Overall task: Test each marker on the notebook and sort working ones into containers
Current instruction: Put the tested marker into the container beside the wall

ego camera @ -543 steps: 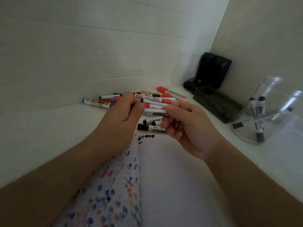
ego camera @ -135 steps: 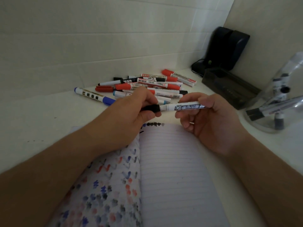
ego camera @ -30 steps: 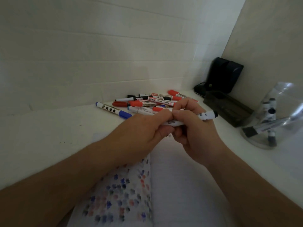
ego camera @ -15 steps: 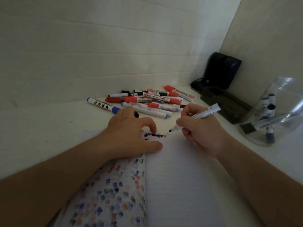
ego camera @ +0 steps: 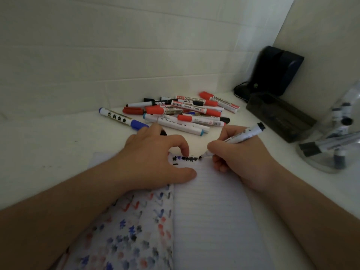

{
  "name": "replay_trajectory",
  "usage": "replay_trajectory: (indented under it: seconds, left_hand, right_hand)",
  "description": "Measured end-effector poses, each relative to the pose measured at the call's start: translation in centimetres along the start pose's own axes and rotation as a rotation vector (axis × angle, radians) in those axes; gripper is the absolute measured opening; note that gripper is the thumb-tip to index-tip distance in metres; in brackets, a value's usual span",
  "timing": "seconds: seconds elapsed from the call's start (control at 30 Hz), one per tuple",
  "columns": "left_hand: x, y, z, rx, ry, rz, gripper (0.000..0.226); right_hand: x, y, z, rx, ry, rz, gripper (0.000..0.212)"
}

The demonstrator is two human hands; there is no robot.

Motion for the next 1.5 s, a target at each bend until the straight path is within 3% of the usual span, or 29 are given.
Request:
replay_trajectory:
  seconds: [0.53, 1.0, 1.23, 1.4, 1.5]
  left_hand:
    - [0.2, 0.1, 0.0, 0.001, 0.007, -0.001, 0.048]
    - [0.3, 0.2, 0.0, -0.022, 0.018, -0.013, 0.05]
    - [0.5, 0.0, -0.1, 0.025, 0.104, -0.058, 0.063]
    - [0.6, -0.2, 0.3, 0.297, 0.303, -0.22, 0.034]
    - [0.9, -0.2, 1.0, 0.433, 0.318, -0.247, 0.023]
  right_hand:
    - [0.4, -0.3, -0.4, 0.115, 0.026, 0.038, 0.018]
    - [0.4, 0.1, -0.2, 0.057, 0.04, 0.065, 0.018]
    - [0.4, 0.2, -0.3, 0.078, 0.032, 0.074, 0.019]
    - [0.9, 0.2, 0.6, -0.084, 0.079, 0.21, 0.021]
    - [1.7, -0.3, 1.1, -0.417, -0.095, 0.31, 0.019]
Point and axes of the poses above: each hand's wrist, its own x-axis away from the middle knuckle, its own z-axis out of the back of the hand, y = z × x, the point moved 2 cm from there along -x, towards the middle knuckle, and after that the axes turned 9 degrees about x, right-handed, at the moved point
